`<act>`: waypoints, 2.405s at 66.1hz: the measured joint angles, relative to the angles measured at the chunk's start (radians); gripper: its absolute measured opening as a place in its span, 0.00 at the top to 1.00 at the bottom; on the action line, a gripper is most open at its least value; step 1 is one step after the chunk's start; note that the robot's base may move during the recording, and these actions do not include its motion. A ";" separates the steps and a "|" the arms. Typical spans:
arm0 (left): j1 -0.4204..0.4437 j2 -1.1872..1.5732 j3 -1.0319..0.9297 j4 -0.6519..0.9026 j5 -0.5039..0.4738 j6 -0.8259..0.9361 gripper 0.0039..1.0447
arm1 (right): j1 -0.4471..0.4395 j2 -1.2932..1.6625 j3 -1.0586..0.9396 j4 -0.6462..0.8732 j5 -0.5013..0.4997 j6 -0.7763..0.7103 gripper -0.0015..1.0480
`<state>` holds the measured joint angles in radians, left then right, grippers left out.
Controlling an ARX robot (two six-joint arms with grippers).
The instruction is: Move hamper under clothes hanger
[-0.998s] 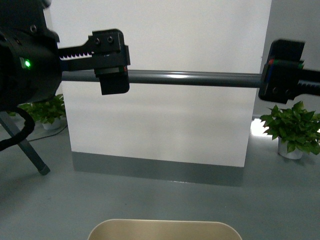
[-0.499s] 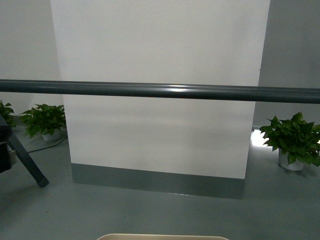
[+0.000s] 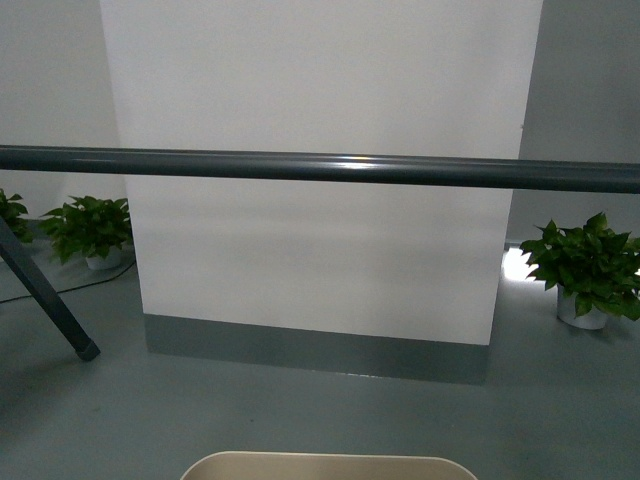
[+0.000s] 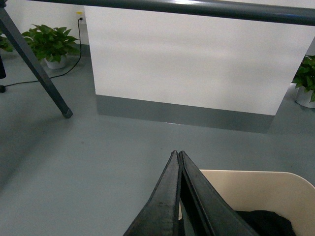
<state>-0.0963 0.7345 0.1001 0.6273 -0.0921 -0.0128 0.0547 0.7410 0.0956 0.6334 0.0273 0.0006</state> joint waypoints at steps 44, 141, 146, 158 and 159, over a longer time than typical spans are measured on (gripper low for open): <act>0.094 -0.332 -0.083 -0.223 0.092 0.007 0.97 | -0.053 -0.340 -0.090 -0.231 -0.026 0.000 0.98; 0.094 -0.730 -0.083 -0.625 0.092 0.007 0.79 | -0.053 -0.737 -0.090 -0.633 -0.028 -0.001 0.79; 0.094 -0.730 -0.083 -0.625 0.093 0.007 0.67 | -0.053 -0.737 -0.090 -0.633 -0.028 -0.001 0.69; 0.094 -0.730 -0.083 -0.625 0.092 0.007 0.37 | -0.053 -0.737 -0.090 -0.633 -0.028 -0.001 0.38; 0.094 -0.730 -0.083 -0.625 0.092 0.007 0.36 | -0.053 -0.737 -0.090 -0.633 -0.028 -0.001 0.37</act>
<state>-0.0025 0.0048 0.0174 0.0021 0.0002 -0.0059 0.0021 0.0036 0.0059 0.0006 -0.0010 -0.0002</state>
